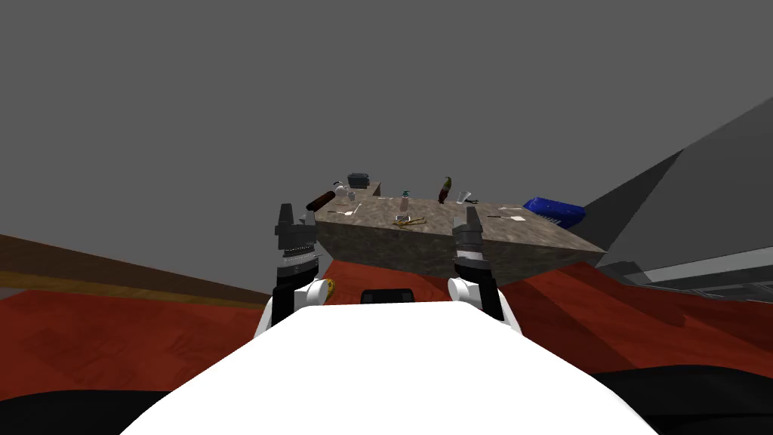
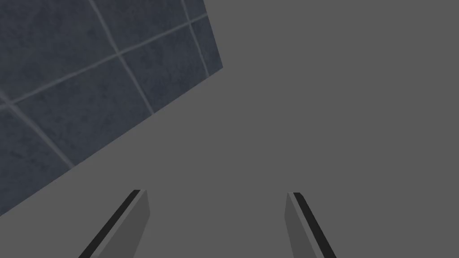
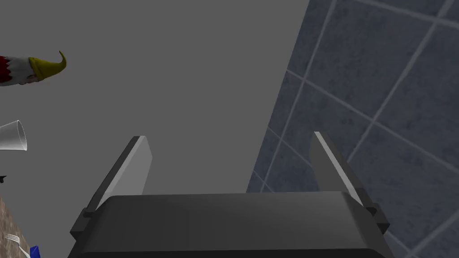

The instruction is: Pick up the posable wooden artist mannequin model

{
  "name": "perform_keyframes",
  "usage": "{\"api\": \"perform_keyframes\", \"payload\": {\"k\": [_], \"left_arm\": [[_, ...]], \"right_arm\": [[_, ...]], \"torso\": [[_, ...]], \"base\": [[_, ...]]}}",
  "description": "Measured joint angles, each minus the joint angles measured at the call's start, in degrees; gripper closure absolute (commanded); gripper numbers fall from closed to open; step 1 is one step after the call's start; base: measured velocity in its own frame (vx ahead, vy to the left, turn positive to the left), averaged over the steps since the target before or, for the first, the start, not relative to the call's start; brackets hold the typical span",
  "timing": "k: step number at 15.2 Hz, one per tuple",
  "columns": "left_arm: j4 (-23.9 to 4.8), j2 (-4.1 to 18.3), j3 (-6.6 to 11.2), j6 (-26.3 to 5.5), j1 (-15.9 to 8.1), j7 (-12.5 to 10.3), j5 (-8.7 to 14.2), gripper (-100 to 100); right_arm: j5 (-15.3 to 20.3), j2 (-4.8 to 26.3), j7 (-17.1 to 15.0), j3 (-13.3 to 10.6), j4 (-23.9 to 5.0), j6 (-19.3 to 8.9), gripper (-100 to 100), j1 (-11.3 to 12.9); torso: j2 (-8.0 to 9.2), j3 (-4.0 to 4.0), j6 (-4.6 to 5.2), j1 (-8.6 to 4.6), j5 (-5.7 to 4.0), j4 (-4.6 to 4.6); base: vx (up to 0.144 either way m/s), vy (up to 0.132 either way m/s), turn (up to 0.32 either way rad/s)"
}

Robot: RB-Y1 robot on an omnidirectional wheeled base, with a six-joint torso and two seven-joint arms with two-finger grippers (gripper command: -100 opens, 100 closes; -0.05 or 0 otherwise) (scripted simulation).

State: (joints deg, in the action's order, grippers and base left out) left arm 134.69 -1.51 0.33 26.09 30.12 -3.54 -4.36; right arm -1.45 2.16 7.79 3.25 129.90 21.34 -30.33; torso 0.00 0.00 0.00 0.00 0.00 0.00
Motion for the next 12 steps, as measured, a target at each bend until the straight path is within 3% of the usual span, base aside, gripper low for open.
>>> {"api": "perform_keyframes", "payload": {"k": [12], "left_arm": [[0.00, 0.00, 0.00, 0.00, 0.00, 0.00, 0.00, 0]], "right_arm": [[3.45, 12.44, 1.69, -0.68, -5.79, 1.47, -100, 0.05]], "torso": [[-0.22, -0.13, -0.03, -0.17, -0.04, -0.05]], "base": [[0.044, -0.028, 0.123]]}}
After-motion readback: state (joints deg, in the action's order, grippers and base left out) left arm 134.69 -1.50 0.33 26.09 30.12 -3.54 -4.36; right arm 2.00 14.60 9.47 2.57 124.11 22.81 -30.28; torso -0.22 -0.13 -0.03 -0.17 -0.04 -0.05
